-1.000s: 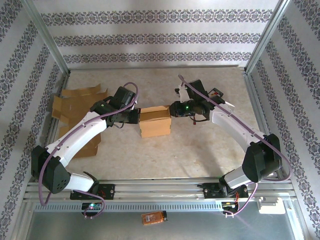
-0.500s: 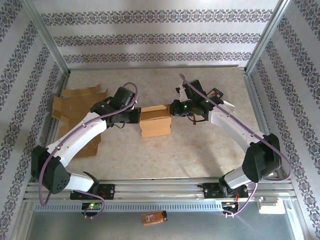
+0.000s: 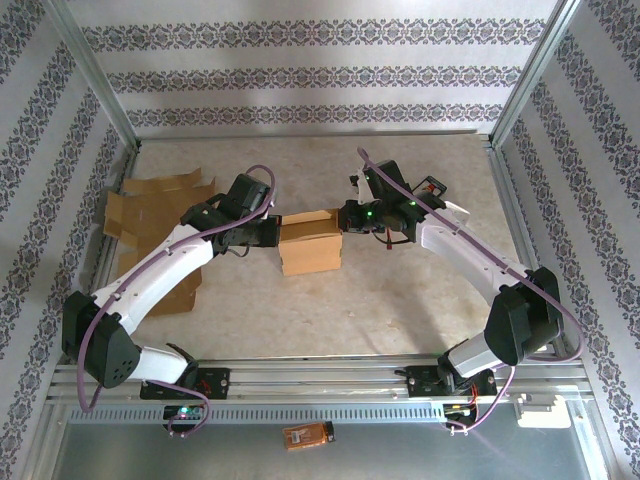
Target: Fold the paper box
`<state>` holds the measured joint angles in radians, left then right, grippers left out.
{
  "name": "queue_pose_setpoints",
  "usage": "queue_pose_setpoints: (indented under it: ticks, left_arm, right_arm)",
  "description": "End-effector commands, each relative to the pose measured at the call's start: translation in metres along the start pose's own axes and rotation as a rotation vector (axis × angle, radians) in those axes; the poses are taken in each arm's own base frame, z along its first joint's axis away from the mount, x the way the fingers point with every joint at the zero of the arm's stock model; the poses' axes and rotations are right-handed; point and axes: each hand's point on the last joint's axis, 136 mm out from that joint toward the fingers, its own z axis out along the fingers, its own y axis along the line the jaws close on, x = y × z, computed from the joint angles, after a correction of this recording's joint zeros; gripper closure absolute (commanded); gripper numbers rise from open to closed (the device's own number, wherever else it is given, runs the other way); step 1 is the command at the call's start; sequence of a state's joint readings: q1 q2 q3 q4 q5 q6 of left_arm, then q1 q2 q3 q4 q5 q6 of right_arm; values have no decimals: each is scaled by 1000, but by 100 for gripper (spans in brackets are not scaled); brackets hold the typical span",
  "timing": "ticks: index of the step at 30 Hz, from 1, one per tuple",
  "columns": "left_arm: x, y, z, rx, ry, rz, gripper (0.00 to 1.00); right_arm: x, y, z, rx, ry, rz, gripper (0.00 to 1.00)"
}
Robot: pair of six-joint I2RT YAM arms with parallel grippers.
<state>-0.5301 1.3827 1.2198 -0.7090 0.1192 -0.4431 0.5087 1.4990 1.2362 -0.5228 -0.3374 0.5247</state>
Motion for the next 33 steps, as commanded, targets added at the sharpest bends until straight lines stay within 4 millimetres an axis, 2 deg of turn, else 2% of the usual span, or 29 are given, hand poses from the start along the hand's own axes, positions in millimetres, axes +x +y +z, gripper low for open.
queue_pose_setpoints:
  ticks: [1,7,10,22,28,33]
  left_arm:
    - [8,-2,-3,10,3,6,100]
    - [9,-2,-3,12,4,-1,100]
    - [7,-6,-5,30,-2,-7,100]
    - [-5,-18,-8,133,-20,-112,100]
    - [-2,-20,-3,179,-3,-154,100]
    - [-8,-26,-10,237,-23,-181,100]
  right_arm:
    - [16,2,6,-6,60,-1,94]
    - [27,-20,12,100,74,-40,96]
    - [31,-25,11,132,78,-70,98]
    - [31,-15,6,111,69,-102,99]
    - [33,-13,7,110,74,-108,99]
    - [35,-11,8,105,82,-115,99]
